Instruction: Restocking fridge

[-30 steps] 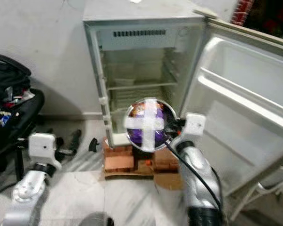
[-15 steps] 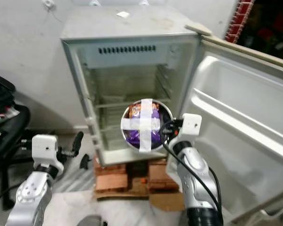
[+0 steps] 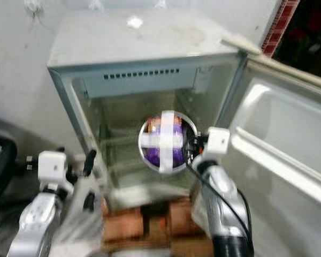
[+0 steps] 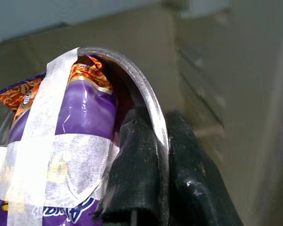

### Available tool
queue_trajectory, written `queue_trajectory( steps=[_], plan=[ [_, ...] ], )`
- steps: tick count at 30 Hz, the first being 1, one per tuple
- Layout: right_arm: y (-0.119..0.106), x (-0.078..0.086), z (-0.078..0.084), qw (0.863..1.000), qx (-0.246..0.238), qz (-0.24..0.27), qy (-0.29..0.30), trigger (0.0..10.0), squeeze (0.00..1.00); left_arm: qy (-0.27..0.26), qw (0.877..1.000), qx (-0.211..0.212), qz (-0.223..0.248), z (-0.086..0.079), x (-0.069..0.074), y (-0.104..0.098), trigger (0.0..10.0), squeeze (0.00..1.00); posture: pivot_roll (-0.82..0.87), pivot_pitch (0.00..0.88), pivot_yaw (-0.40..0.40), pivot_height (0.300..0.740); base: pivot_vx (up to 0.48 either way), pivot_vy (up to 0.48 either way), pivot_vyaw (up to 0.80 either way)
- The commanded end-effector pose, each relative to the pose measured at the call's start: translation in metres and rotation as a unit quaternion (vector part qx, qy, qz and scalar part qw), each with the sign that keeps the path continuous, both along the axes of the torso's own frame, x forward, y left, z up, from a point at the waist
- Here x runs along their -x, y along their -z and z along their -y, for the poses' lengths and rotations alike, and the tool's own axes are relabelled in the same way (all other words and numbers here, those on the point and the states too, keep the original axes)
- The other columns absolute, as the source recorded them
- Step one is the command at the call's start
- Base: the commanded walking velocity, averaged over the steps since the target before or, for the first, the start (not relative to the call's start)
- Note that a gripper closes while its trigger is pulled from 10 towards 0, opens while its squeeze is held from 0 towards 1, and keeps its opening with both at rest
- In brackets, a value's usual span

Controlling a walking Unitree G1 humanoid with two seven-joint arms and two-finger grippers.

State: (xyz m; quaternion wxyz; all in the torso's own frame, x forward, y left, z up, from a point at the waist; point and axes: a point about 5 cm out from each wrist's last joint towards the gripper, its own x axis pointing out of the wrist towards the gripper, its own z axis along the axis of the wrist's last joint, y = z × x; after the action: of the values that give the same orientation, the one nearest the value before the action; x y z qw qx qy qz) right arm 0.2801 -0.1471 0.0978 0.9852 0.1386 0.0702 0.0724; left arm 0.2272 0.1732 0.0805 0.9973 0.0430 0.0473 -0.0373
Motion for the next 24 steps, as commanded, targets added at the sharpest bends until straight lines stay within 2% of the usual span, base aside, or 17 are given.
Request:
queue_trajectory(
  steps=[1,12,16,20,24],
  plan=[
    [-0.007,-0.003,-0.012,1.0,-0.008,0.016,-0.017,10.0,0.0,-0.005,1.0,-0.011,0.0,-0.006,0.001,-0.001,10.0,0.0,0.12,0.002,-0.05,0.74,0.0,0.0,0.0],
    [-0.007,-0.003,-0.012,1.0,-0.009,0.015,-0.014,10.0,0.0,-0.009,1.0,-0.009,-0.003,-0.006,0.001,-0.001,10.0,0.0,0.13,0.005,-0.05,0.74,0.0,0.0,0.0],
    [-0.005,-0.006,-0.008,1.0,0.0,0.014,-0.001,10.0,0.0,-0.009,1.0,-0.015,-0.02,-0.006,0.005,0.002,10.0,0.0,0.14,0.016,-0.05,0.74,0.0,0.0,0.0],
    [-0.004,-0.009,-0.001,1.0,0.01,0.011,0.013,10.0,0.0,0.017,0.998,-0.033,-0.049,-0.001,0.011,0.007,10.0,0.0,0.14,0.034,-0.049,0.74,0.0,0.0,0.0],
    [0.001,-0.013,0.009,0.999,0.021,0.001,0.035,10.0,0.0,0.075,0.994,-0.043,-0.067,0.011,0.026,0.011,10.0,0.0,0.16,0.057,-0.048,0.74,0.0,0.0,0.0]
  ],
)
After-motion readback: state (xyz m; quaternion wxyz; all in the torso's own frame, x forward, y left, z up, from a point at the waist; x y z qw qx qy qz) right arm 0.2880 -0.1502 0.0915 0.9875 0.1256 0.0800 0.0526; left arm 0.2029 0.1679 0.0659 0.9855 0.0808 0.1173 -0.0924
